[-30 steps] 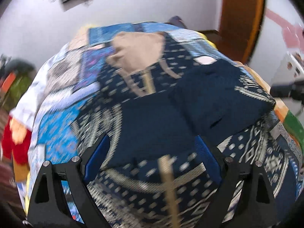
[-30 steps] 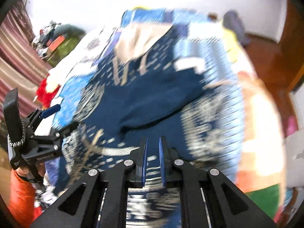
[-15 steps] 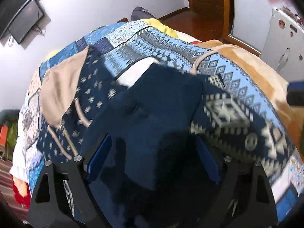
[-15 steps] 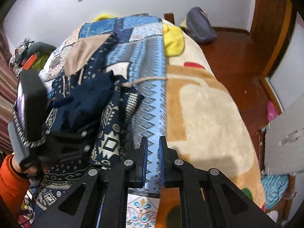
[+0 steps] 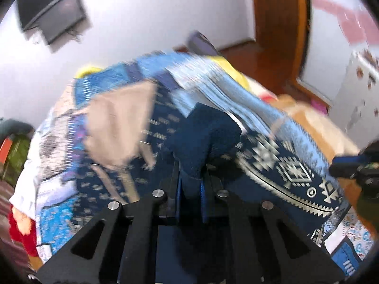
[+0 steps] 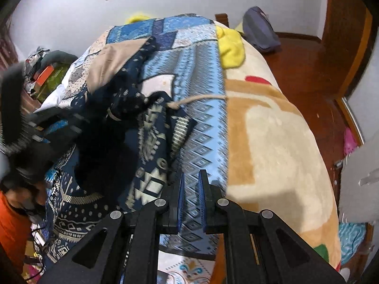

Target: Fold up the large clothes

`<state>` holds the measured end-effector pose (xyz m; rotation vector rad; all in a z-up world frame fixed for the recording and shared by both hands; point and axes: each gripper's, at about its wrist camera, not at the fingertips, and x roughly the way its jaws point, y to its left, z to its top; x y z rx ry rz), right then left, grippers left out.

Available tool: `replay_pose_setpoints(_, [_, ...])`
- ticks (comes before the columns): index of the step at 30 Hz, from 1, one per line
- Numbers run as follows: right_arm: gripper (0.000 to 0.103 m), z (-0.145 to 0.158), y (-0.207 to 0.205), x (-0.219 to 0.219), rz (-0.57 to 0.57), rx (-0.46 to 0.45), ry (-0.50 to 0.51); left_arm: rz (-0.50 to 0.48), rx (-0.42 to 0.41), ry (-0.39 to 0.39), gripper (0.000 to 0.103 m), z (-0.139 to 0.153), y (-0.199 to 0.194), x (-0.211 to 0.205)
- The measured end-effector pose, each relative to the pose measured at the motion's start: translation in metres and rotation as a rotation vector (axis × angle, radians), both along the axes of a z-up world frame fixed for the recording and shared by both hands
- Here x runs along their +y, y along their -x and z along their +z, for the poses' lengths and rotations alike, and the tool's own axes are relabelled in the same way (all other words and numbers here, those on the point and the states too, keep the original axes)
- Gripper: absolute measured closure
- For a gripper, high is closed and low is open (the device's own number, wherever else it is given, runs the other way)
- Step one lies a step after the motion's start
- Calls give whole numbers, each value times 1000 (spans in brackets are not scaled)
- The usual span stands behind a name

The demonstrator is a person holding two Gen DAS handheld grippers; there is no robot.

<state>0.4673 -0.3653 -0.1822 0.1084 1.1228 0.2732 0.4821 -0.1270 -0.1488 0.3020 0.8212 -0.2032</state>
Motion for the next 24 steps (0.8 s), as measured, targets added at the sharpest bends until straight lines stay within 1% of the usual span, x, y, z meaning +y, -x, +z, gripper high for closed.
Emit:
replay_pose_setpoints(2, [95,3,-3,7,10,-11,15,42,-41,38,90,25,3,33])
replay_pose_setpoints(4, [95,6,-8,15,19,-22,32,94,-85,52,90,44,6,67])
replay_pose_setpoints(6, [95,9,-12,22,23,-33,45,141,-113,58,90,54,10,99])
replay_pose_setpoints(9, [95,9,-20,34,25,-46,67,204,-114,75,90,51,13,140])
replay_pose_setpoints(12, [95,3,-28,49,35,-42,106,244,-71,119,90,32,18,171])
replay_pose_setpoints(13, [95,-2,-31,54,41,-32,123,258,-45,133,90,21,21,183])
replay_pose_setpoints(15, [95,-16,-37,66,58,-6,162,281,-9,151,90,1,25,199])
replay_pose_setpoints(18, [95,-44,-44,82,83,39,258,324,53,188,90,-33,33,225])
replay_pose_setpoints(21, [95,-47,-41,88,110,-6,309,372,106,210,90,-65,43,252])
replay_pose_setpoints(24, [95,-47,-40,87,115,-11,313,407,162,275,90,-90,53,278])
